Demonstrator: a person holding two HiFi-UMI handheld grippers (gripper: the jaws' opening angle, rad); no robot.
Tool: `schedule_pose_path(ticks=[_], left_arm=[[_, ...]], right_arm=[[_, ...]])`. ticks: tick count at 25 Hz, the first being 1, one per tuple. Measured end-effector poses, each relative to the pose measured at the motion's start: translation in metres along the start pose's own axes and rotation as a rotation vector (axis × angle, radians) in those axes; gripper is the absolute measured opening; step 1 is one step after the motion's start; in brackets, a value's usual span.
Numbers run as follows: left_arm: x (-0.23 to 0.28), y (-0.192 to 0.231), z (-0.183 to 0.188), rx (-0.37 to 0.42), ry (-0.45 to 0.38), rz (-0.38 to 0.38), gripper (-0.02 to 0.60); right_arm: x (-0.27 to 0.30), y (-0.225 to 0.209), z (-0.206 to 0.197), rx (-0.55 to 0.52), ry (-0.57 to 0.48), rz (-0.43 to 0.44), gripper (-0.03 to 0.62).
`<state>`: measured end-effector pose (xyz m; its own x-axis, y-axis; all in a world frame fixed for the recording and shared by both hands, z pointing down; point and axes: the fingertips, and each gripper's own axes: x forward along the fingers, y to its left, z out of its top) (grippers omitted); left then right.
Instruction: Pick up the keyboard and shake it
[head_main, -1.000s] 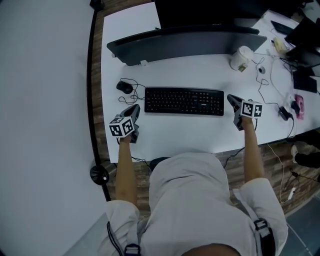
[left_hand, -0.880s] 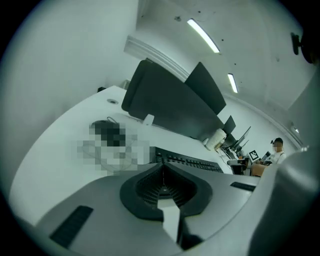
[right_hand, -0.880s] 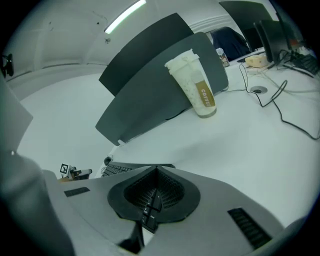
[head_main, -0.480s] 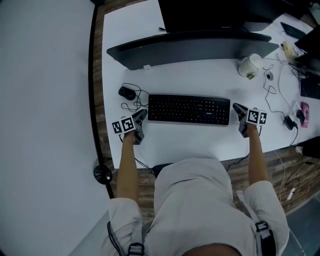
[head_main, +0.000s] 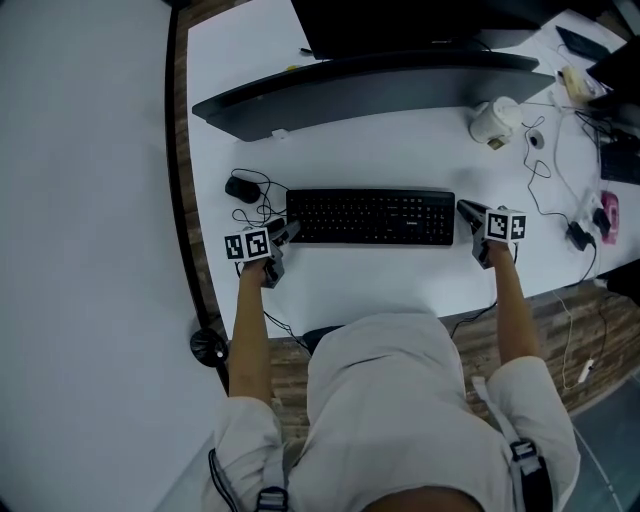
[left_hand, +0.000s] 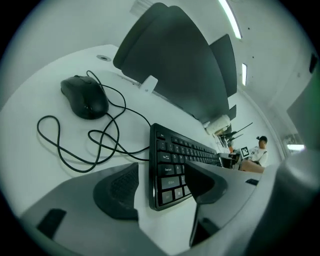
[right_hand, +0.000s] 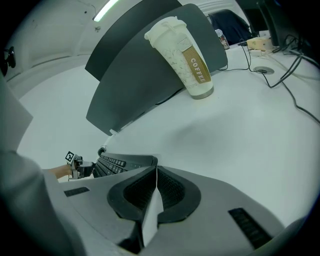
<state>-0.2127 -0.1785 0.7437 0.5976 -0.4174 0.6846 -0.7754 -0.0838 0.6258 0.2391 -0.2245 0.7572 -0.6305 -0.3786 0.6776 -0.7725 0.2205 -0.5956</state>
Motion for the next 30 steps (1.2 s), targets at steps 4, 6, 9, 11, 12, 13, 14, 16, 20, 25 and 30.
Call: schedule_pose_path(ticks=[4, 6, 9, 11, 12, 13, 14, 16, 20, 25, 30], left_arm=[[0.008, -0.005, -0.004, 0.104, 0.045, 0.119, 0.322], [0.013, -0.007, -0.008, 0.145, 0.059, 0.180, 0.345], [0.021, -0.015, -0.010, 0.177, 0.062, 0.211, 0.391], [0.019, -0.020, -0.008, 0.140, 0.039, 0.180, 0.391], [0.018, -0.021, -0.006, 0.105, 0.017, 0.159, 0.390], [0.017, -0.022, -0.004, 0.074, -0.004, 0.141, 0.390], [0.016, -0.022, -0.002, 0.054, -0.023, 0.127, 0.390], [0.015, -0.023, 0.000, 0.018, -0.061, 0.090, 0.390], [0.001, -0.018, 0.012, -0.238, -0.234, -0.079, 0.390], [-0.013, -0.012, 0.014, -0.399, -0.356, -0.240, 0.388], [-0.029, -0.028, 0.021, -0.476, -0.436, -0.400, 0.377]], right_arm=[[0.005, 0.001, 0.005, -0.021, -0.025, -0.031, 0.041], [0.006, 0.001, 0.012, -0.037, -0.070, -0.051, 0.041], [0.004, 0.001, 0.012, 0.000, -0.102, -0.043, 0.041], [0.004, 0.003, 0.012, 0.024, -0.114, -0.035, 0.041], [0.005, 0.004, 0.012, 0.030, -0.120, -0.032, 0.041], [0.005, 0.004, 0.012, 0.033, -0.126, -0.032, 0.040], [0.005, 0.004, 0.012, 0.034, -0.131, -0.035, 0.040], [0.005, 0.003, 0.013, 0.031, -0.144, -0.049, 0.040], [0.004, 0.003, 0.013, 0.072, -0.175, -0.064, 0.038], [0.003, 0.003, 0.013, 0.122, -0.207, -0.066, 0.038], [0.003, 0.001, 0.016, 0.156, -0.228, -0.069, 0.038]])
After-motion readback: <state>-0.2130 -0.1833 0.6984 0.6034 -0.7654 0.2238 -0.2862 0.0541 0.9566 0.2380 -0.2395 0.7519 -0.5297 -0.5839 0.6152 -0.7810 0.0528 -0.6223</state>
